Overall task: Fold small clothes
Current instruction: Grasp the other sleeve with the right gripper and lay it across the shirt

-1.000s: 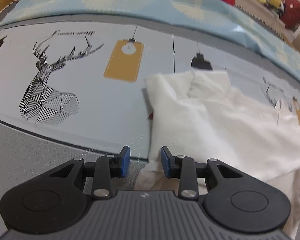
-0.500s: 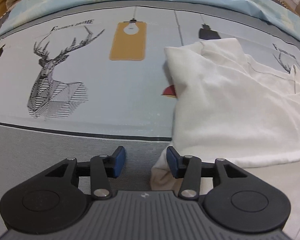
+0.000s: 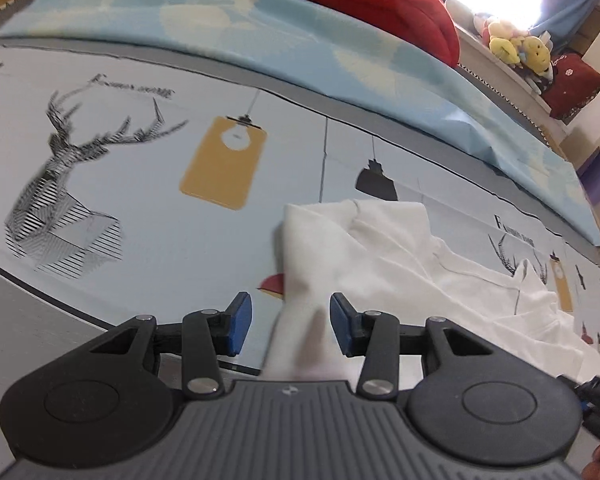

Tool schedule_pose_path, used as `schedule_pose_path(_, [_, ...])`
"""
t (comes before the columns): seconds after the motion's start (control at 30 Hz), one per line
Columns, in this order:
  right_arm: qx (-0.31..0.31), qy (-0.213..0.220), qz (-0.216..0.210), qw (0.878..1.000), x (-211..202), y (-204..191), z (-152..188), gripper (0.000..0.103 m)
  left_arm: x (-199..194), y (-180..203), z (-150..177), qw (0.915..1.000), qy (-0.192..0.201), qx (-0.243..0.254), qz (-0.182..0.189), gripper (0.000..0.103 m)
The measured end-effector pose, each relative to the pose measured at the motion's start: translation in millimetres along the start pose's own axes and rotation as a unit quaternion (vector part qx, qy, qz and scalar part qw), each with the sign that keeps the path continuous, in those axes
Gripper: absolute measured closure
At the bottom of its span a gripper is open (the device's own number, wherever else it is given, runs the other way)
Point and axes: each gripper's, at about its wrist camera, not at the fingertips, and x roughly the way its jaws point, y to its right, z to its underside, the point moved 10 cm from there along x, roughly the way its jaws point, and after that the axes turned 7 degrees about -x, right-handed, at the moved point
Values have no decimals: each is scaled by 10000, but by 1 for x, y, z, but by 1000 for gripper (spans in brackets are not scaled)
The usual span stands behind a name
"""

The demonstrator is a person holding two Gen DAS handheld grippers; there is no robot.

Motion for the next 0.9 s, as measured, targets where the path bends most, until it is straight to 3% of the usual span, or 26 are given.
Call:
schedule_pose_path(0.23, [-77,-353,-70,9993,7,-5,10,84,23,5,5,9998,-39,178,-22,57])
schedule_pose_path(0.27, [-65,-384,-61,9992,7,-4,12,84,27,4,6,9998,-69,162,-20,67])
schedule_pose_path(0.3, [-44,-401,-43,9992,7,-5,14,84,29,5,7,9998,-100,176,8,92])
schedule_pose_path(0.33, [-29,-416,-44,9991,7,-5,14,83,30,5,7,9997,-108,214,19,99])
schedule_pose_path(0.47, [-72,-419,-86,9991,8,-6,12,83,18,-9,-7,9976,248,166,-621,100])
schedule_pose_path(0.57, [-42,-403,-53,9992,8,-1,10,83,11,-17,-11,9952,240,-170,-938,97])
schedule_pose_path(0.6, [-31,-403,-27,9992,9,1,9,83,8,-16,-12,9945,246,-143,-1007,92])
schedule_pose_path(0.7, [-4,-415,38,9991,9,8,9,83,-9,-2,-15,9945,367,-36,-978,89])
schedule_pose_path(0.77, [33,-447,89,9990,10,13,9,83,-16,10,-8,9970,288,2,-714,87])
schedule_pose_path(0.83, [187,-481,127,9986,10,21,8,83,-13,12,4,9987,37,-143,-483,87])
schedule_pose_path(0.9, [316,-525,156,9980,13,30,7,83,-1,0,24,9972,-381,-294,-577,87])
